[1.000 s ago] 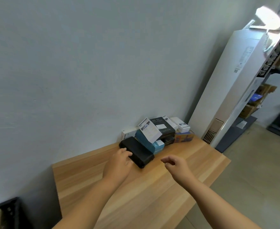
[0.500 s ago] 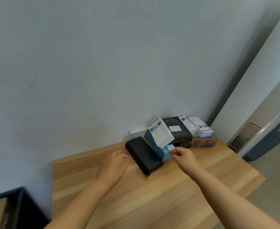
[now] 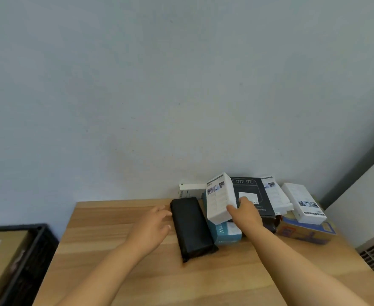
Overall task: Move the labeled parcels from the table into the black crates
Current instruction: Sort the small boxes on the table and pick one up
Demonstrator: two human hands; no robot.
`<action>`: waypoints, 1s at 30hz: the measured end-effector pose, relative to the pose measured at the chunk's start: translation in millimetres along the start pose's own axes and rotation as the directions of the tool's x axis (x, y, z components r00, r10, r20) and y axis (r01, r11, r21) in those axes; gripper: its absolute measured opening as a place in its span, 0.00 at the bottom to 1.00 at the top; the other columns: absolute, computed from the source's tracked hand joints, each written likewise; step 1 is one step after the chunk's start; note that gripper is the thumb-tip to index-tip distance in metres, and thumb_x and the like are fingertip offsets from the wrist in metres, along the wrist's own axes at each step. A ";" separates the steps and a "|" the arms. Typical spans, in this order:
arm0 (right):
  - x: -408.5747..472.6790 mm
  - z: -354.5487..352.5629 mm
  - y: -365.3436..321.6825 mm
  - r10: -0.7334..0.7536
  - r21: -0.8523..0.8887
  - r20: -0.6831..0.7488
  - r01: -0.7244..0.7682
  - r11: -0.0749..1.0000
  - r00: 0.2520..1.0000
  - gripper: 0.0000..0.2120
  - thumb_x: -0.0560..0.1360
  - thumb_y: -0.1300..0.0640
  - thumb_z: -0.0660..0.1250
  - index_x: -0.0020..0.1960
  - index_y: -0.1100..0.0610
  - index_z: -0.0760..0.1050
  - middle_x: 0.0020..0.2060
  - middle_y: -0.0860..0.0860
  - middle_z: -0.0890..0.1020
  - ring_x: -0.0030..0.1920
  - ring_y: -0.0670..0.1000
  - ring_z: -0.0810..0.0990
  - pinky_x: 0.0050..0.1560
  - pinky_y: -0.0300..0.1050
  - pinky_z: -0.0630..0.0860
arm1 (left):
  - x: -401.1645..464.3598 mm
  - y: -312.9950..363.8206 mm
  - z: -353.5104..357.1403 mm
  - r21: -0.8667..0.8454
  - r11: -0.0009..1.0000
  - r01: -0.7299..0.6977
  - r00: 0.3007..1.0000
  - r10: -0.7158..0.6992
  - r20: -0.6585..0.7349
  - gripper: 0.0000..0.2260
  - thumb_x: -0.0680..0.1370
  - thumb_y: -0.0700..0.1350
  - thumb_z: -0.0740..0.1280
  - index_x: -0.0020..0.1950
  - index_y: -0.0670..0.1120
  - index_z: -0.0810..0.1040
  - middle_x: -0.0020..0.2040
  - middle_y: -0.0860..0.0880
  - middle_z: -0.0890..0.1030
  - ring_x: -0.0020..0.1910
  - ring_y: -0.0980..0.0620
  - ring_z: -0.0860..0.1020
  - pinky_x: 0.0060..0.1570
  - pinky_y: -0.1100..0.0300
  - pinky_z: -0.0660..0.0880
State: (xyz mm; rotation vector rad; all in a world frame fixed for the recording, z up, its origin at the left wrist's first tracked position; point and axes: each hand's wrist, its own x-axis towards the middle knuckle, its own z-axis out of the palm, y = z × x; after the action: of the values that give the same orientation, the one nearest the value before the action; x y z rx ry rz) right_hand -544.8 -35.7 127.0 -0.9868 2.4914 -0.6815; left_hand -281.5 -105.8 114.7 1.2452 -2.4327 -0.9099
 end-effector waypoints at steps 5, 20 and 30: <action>28.9 2.1 3.9 0.036 -0.115 0.076 -0.027 0.993 0.996 0.24 0.76 0.41 0.61 0.63 0.57 0.67 0.55 0.55 0.77 0.53 0.56 0.78 0.44 0.49 0.76 | 1.9 5.5 3.9 0.016 0.997 0.072 0.997 -0.071 -0.039 0.19 0.79 0.46 0.62 0.70 0.52 0.69 0.75 0.52 0.61 0.70 0.55 0.65 0.69 0.60 0.63; 20.4 -4.6 -42.2 0.181 0.370 0.383 -0.330 0.869 0.906 0.23 0.76 0.57 0.68 0.67 0.63 0.64 0.56 0.60 0.76 0.51 0.57 0.77 0.40 0.47 0.78 | 3.6 17.5 -21.3 0.020 0.994 0.112 0.989 -0.109 -0.103 0.18 0.79 0.46 0.62 0.69 0.51 0.70 0.73 0.52 0.63 0.68 0.56 0.67 0.68 0.62 0.64; -33.4 -19.0 -117.3 -0.189 0.726 0.516 -0.309 0.615 0.836 0.14 0.76 0.61 0.67 0.60 0.63 0.71 0.51 0.58 0.82 0.50 0.56 0.82 0.48 0.50 0.80 | 6.6 37.7 -77.8 -0.006 0.990 0.139 0.958 -0.136 -0.253 0.20 0.81 0.52 0.57 0.73 0.49 0.65 0.70 0.52 0.69 0.65 0.55 0.71 0.58 0.61 0.68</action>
State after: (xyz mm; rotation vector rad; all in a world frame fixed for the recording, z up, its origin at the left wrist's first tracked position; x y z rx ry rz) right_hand -469.3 -81.0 213.5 -0.5971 1.4244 -1.1419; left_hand -271.6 -126.7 198.2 1.4530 -2.1778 -0.7207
